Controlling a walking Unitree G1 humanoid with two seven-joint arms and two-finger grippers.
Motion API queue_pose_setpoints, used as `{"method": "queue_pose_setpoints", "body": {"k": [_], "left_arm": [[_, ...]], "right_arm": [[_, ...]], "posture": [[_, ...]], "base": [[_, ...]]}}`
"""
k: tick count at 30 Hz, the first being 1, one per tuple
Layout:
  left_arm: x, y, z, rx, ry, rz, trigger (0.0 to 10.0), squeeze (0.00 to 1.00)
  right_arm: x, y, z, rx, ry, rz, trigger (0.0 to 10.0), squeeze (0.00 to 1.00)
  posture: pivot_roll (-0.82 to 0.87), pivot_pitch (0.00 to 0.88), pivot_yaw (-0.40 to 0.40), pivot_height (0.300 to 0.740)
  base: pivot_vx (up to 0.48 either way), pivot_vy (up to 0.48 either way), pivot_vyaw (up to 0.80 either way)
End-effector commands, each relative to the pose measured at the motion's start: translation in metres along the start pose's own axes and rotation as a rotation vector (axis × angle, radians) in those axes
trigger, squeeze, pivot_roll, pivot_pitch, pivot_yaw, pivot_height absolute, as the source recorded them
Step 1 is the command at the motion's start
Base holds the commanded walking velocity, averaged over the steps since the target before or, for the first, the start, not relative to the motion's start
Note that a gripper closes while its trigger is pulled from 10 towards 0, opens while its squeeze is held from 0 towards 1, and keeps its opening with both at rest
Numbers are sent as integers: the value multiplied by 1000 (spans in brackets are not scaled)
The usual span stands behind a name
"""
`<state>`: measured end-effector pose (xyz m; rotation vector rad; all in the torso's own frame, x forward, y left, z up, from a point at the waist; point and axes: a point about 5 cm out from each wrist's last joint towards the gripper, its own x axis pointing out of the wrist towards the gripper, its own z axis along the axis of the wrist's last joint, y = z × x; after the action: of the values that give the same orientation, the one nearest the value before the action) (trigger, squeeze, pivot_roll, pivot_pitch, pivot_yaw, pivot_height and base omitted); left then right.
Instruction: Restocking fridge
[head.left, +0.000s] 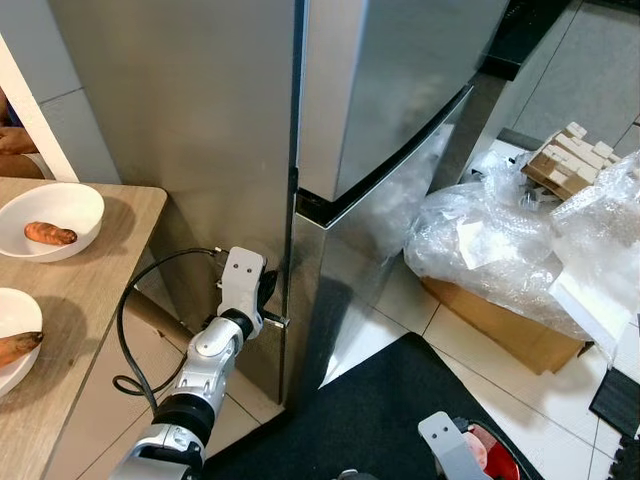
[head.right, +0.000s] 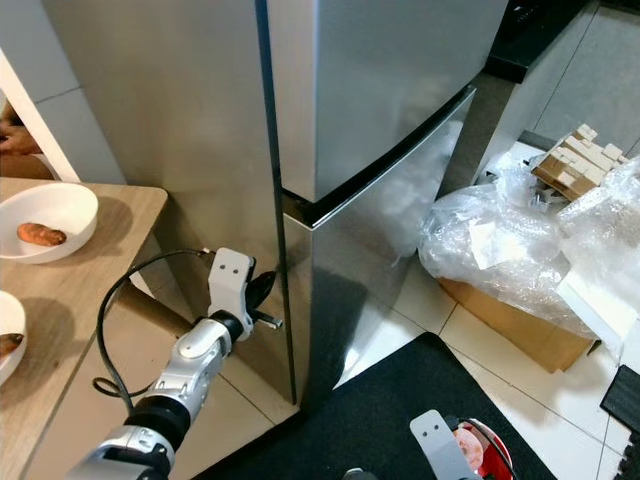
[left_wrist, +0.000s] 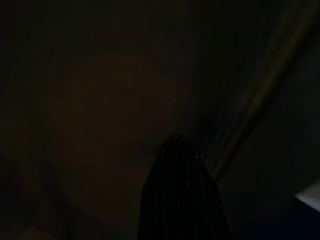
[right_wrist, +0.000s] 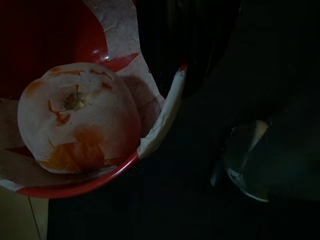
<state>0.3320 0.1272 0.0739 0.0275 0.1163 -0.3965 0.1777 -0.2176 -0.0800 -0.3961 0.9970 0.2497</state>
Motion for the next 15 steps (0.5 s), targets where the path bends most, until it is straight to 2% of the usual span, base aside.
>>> {"method": "queue_pose_setpoints", "body": {"k": [1, 9, 15], "left_arm": [[-2, 1, -6, -15, 25, 6, 10000, 0], [-4, 2, -7, -6, 32, 6, 10000, 0], [-10, 10, -15, -5, 63, 34, 10000, 0]], "right_arm": [[-1, -5, -2, 2, 0, -19, 10000, 0], [-1, -5, -2, -1, 2, -15, 10000, 0], [-1, -5, -2, -3, 5, -14, 10000, 0]], "posture": [[-172, 120, -44, 700], [-172, 122, -45, 700], [-172, 124, -46, 700]], "base": [[0, 0, 0], [0, 0, 0], [0, 0, 0]]}}
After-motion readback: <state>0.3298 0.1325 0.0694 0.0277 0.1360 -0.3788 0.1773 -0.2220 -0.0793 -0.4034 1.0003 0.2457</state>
